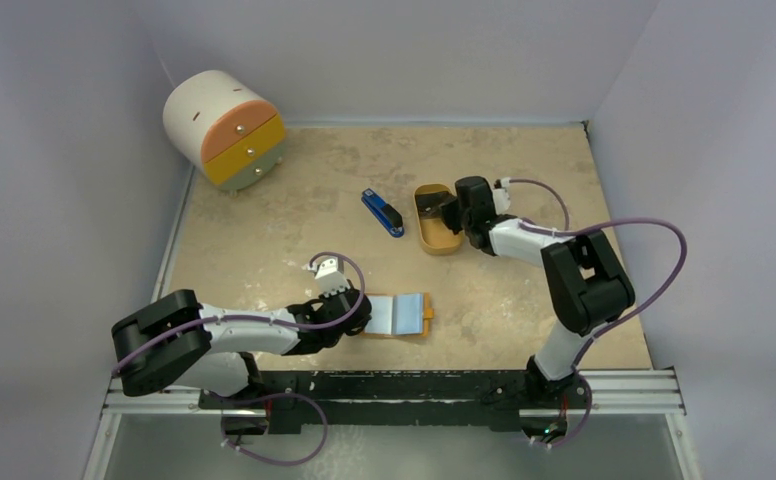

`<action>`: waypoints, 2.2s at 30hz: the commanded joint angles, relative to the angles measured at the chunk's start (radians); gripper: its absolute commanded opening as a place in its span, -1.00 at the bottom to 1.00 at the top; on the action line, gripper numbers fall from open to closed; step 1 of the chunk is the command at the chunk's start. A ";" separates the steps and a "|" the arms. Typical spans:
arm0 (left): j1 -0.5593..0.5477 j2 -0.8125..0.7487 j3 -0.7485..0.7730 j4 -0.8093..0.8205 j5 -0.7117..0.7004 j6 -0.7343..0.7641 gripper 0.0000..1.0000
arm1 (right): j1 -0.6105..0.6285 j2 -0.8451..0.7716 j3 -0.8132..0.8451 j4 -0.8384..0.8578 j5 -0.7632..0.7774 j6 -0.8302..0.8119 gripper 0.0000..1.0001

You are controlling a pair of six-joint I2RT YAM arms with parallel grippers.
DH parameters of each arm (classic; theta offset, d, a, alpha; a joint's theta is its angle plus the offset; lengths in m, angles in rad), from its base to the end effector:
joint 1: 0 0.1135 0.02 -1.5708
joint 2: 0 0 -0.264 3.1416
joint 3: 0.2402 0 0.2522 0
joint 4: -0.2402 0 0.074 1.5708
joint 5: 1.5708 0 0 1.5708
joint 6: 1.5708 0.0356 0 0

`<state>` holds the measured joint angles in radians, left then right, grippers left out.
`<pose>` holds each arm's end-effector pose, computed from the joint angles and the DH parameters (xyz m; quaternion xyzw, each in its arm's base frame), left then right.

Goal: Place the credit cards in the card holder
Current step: Pick up the credit card from the storage box, then insert the credit card into the card holder.

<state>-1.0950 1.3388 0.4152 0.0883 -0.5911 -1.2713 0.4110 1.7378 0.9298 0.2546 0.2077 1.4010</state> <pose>0.1204 -0.1903 0.1344 -0.1829 0.8800 -0.2157 0.3816 0.3413 0.1407 0.1810 0.4571 0.7404 0.3254 0.3701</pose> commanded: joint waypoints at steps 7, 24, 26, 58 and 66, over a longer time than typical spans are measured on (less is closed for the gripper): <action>0.000 0.011 0.022 -0.030 -0.012 0.011 -1.00 | -0.003 -0.176 0.081 -0.088 0.143 -0.177 -1.00; 0.000 0.023 0.036 -0.044 -0.022 0.011 -1.00 | 0.011 -0.819 -0.089 -0.360 -0.535 -0.920 -1.00; 0.000 0.027 0.042 -0.047 -0.024 0.007 -1.00 | 0.030 -0.874 -0.114 -0.442 -0.588 -0.942 -1.00; -0.002 0.031 0.020 -0.055 -0.018 -0.053 -1.00 | 0.260 -0.649 -0.590 0.022 -0.617 -0.314 -1.00; -0.003 0.026 -0.002 -0.028 -0.010 -0.063 -1.00 | 0.279 -0.561 -0.584 0.050 -0.625 -0.301 -1.00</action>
<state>-1.0954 1.3693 0.4400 0.0746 -0.6090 -1.3254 0.6735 1.1397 0.3382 0.2546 -0.4290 1.0805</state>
